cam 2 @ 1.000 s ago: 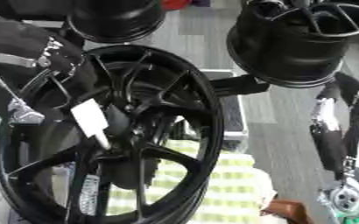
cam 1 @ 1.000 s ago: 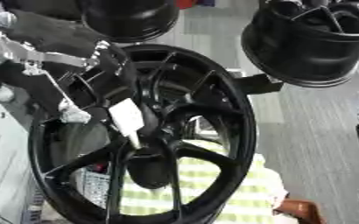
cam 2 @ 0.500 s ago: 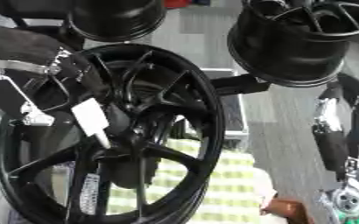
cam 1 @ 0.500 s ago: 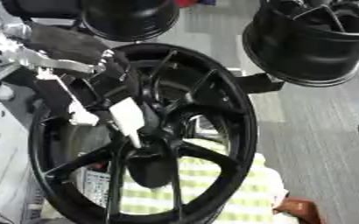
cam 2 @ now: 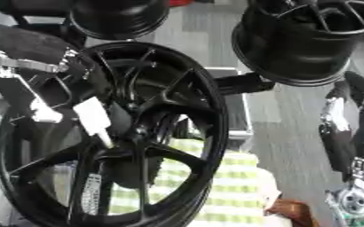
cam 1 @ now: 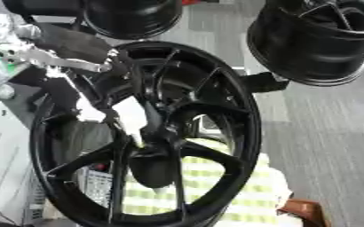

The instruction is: Pull the pin out of the wheel hub.

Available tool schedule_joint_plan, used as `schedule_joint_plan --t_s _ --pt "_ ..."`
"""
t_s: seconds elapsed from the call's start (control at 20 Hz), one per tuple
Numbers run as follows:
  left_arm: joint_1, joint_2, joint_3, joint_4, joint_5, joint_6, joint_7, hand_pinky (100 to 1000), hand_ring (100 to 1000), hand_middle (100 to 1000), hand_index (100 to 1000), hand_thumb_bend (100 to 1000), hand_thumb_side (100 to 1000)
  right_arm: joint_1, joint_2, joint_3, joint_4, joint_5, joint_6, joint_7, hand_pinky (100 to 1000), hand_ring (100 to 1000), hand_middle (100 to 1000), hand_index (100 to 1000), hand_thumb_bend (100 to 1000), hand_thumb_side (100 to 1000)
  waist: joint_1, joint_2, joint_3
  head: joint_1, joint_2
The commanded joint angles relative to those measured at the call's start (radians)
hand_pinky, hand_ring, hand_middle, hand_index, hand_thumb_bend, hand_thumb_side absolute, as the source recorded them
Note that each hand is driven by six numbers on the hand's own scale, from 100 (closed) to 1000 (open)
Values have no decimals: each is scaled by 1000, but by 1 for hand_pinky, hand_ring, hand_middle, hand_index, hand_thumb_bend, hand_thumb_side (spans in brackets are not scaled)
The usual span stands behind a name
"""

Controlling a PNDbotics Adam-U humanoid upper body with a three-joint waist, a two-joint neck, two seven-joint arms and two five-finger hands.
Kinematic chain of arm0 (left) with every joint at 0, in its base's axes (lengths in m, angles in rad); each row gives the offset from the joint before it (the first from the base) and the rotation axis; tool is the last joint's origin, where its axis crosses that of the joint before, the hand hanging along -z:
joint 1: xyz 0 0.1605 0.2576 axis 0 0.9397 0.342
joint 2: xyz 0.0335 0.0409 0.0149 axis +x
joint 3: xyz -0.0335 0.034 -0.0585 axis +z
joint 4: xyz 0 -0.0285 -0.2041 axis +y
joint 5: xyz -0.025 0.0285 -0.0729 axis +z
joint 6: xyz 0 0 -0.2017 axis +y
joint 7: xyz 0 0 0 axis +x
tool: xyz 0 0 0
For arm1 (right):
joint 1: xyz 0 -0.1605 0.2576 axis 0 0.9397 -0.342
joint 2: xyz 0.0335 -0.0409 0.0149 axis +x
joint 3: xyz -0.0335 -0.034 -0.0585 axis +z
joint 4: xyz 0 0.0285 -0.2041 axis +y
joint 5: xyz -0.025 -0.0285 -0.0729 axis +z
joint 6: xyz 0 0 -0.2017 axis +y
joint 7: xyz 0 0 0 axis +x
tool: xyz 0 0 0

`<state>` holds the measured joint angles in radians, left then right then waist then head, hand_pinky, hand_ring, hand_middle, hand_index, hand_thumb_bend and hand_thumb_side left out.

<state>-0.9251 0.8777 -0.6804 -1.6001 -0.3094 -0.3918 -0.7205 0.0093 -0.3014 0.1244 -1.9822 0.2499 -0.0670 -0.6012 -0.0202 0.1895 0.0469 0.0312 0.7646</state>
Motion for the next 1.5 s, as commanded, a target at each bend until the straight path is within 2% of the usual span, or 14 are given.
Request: schedule_joint_plan --t_s 0.05,0.2,0.5,0.65,1.0,1.25,1.3,1.35,1.5 --pt "-14 13 5 8 -13 -201 -187 847 829 810 861 250 623 -7 -5 -3 -18 -8 -3 -3 900 811 637 782 100 656 2 -11 -1 2 5" --pt "-13 9 2 20 -14 -203 -187 847 828 807 861 228 640 -8 -4 -4 -18 -10 -3 -4 900 811 637 781 100 656 2 -10 -2 3 5" --pt "-12 -1 -4 44 -29 -209 -187 846 827 805 858 240 664 -10 -2 -7 -18 -14 -4 -9 899 811 637 781 100 656 2 -10 -3 7 5" --pt "-9 -5 -11 49 -17 -214 -187 843 816 778 841 162 689 -9 0 -9 -18 -16 -3 -13 899 810 637 781 100 657 2 -8 -4 9 5" --pt "-22 -12 -25 47 18 -201 -187 837 793 740 824 150 724 -10 0 -10 -18 -18 -2 -18 899 810 637 781 100 656 3 -8 -5 23 5" --pt "-27 -24 -35 69 11 -191 -187 824 754 631 776 116 743 -12 1 -12 -18 -22 -3 -20 899 809 636 780 100 656 4 -8 -8 39 5" --pt "-27 -26 -35 73 11 -190 -187 820 752 628 772 113 743 -12 1 -12 -18 -23 -4 -21 899 809 637 780 100 632 4 -8 -8 41 5" --pt "-27 -28 -36 76 13 -190 -187 819 742 626 766 109 750 -11 2 -13 -18 -24 -3 -21 899 809 636 780 100 657 4 -8 -9 42 5" --pt "-32 -32 -34 81 18 -186 -187 821 748 652 780 131 774 -11 4 -12 -18 -25 -1 -21 899 809 636 779 100 657 4 -7 -8 43 5"
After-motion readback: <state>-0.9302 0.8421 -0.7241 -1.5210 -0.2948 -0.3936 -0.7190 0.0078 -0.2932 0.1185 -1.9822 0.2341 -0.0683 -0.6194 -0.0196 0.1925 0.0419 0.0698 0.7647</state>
